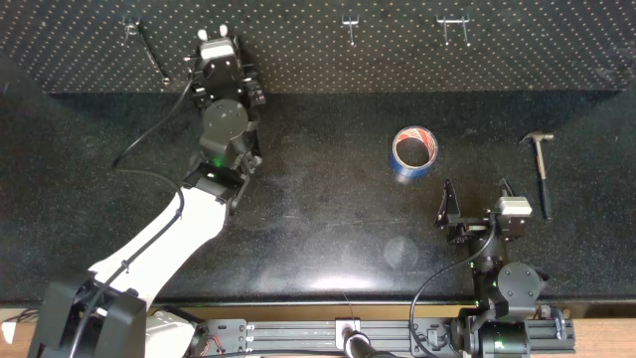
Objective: Place Tools Onto Pegboard
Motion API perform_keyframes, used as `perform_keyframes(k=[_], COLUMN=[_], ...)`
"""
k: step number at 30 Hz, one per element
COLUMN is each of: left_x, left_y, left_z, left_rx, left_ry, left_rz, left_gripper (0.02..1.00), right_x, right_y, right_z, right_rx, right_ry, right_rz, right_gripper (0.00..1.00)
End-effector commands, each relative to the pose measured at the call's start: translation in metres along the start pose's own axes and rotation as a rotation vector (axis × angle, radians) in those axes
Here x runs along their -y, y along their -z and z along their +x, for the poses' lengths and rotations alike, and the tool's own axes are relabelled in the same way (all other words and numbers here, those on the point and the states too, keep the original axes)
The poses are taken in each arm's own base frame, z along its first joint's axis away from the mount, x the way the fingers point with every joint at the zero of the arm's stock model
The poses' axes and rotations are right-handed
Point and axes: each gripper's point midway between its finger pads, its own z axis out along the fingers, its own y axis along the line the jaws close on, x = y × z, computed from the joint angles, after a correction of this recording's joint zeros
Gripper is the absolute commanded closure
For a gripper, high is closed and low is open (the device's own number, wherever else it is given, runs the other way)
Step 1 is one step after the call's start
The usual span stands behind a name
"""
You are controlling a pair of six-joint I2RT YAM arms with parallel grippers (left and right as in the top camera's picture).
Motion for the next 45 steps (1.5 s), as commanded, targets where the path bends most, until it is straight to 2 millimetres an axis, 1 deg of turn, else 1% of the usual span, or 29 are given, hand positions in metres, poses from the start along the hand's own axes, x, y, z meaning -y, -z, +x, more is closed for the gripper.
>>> perform_keyframes(k=[1, 3, 5, 8, 9, 10, 11, 13, 14, 15, 17, 18, 19, 20, 21, 22, 23, 24, 26, 27, 28, 29, 30, 31, 32, 33, 35, 45], left_x=[0.003, 0.008, 0.01, 0.007, 0.006, 0.008, 0.014, 0.014, 0.014, 0.014, 0.013, 0.007, 0.006, 0.003, -0.013, -0.036, -0.053, -0.073, -0.107, -0.124, -0.126, -0.127, -0.126, -0.126, -0.127, -0.126, -0.107, -0.107], left_y=[-0.002, -0.011, -0.016, -0.019, -0.021, -0.022, -0.023, -0.024, -0.024, -0.024, -0.022, -0.009, 0.016, 0.045, 0.086, 0.136, 0.16, 0.171, 0.183, 0.183, 0.179, 0.177, 0.177, 0.177, 0.177, 0.177, 0.182, 0.182], left_z=[-0.012, 0.013, 0.021, 0.027, 0.035, 0.049, 0.06, 0.062, 0.062, 0.062, 0.06, 0.055, 0.042, 0.031, 0.023, 0.037, 0.044, 0.045, 0.054, 0.056, 0.074, 0.092, 0.084, 0.085, 0.097, 0.097, 0.099, 0.099], left_rx=[0.043, 0.009, 0.017, 0.006, -0.01, -0.048, -0.076, -0.082, -0.082, -0.082, -0.091, -0.156, -0.239, -0.28, -0.236, -0.178, -0.126, -0.078, -0.091, -0.052, -0.037, -0.068, -0.036, -0.039, -0.092, -0.092, -0.1, -0.101], left_ry=[0.038, 0.015, 0.021, 0.012, 0.002, -0.017, -0.027, -0.032, -0.032, -0.032, -0.038, -0.078, -0.115, -0.121, -0.087, -0.04, 0.001, 0.014, 0.016, 0.017, 0.022, 0.054, 0.053, 0.053, 0.055, 0.055, 0.052, 0.052], left_rz=[0.022, 0.018, 0.017, 0.008, 0.004, 0.01, 0.045, 0.044, 0.044, 0.043, 0.043, 0.05, 0.124, 0.208, 0.269, 0.367, 0.466, 0.454, 0.336, 0.269, 0.269, 0.263, 0.266, 0.268, 0.263, 0.265, 0.345, 0.344], left_gripper=[0.991, 0.991, 0.989, 0.991, 0.989, 0.989, 0.989, 0.989, 0.358, 0.156, 0.04, 0.023, 0.025, 0.025, 0.025, 0.025, 0.025, 0.025, 0.025, 0.025, 0.025, 0.025, 0.025, 0.025, 0.025, 0.025, 0.025, 0.025], right_x=[-0.001, -0.001, -0.001, -0.001, -0.001, -0.001, -0.001, -0.001, -0.001, -0.001, -0.001, -0.001, -0.001, -0.001, -0.001, -0.001, -0.001, -0.001, -0.001, -0.001, -0.001, -0.001, -0.001, -0.001, -0.001, -0.001, -0.001, -0.001], right_y=[0.0, 0.0, 0.0, 0.0, 0.0, 0.0, 0.0, 0.0, 0.0, 0.0, 0.0, 0.0, 0.0, 0.0, 0.0, 0.0, 0.0, 0.0, 0.0, 0.0, 0.0, 0.0, 0.0, 0.0, 0.0, 0.0, 0.0, 0.0], right_z=[0.001, 0.001, 0.001, 0.001, 0.001, 0.001, 0.001, 0.001, 0.001, 0.001, 0.001, 0.001, 0.001, 0.001, 0.001, 0.001, 0.001, 0.001, 0.001, 0.001, 0.001, 0.001, 0.001, 0.001, 0.001, 0.001, 0.001, 0.002], right_rx=[0.002, 0.002, 0.002, 0.002, 0.002, 0.002, 0.002, 0.002, 0.002, 0.002, 0.002, 0.002, 0.002, 0.002, 0.002, 0.002, 0.002, 0.002, 0.002, 0.002, 0.002, 0.002, 0.002, 0.002, 0.002, 0.002, 0.002, -0.004], right_ry=[0.011, 0.011, 0.011, 0.011, 0.011, 0.011, 0.011, 0.011, 0.011, 0.011, 0.011, 0.011, 0.012, 0.011, 0.011, 0.011, 0.011, 0.011, 0.011, 0.011, 0.011, 0.011, 0.011, 0.011, 0.011, 0.011, 0.011, 0.007], right_rz=[-0.002, -0.002, -0.002, -0.002, -0.002, -0.002, -0.002, -0.002, -0.002, -0.002, -0.002, -0.002, -0.002, -0.002, -0.002, -0.002, -0.002, -0.002, -0.002, -0.002, -0.002, -0.002, -0.002, -0.002, -0.002, -0.002, -0.002, -0.005], right_gripper=[0.025, 0.025, 0.025, 0.025, 0.025, 0.025, 0.025, 0.025, 0.025, 0.025, 0.025, 0.025, 0.025, 0.025, 0.025, 0.025, 0.025, 0.025, 0.025, 0.025, 0.025, 0.025, 0.025, 0.025, 0.025, 0.025, 0.025, 0.025])
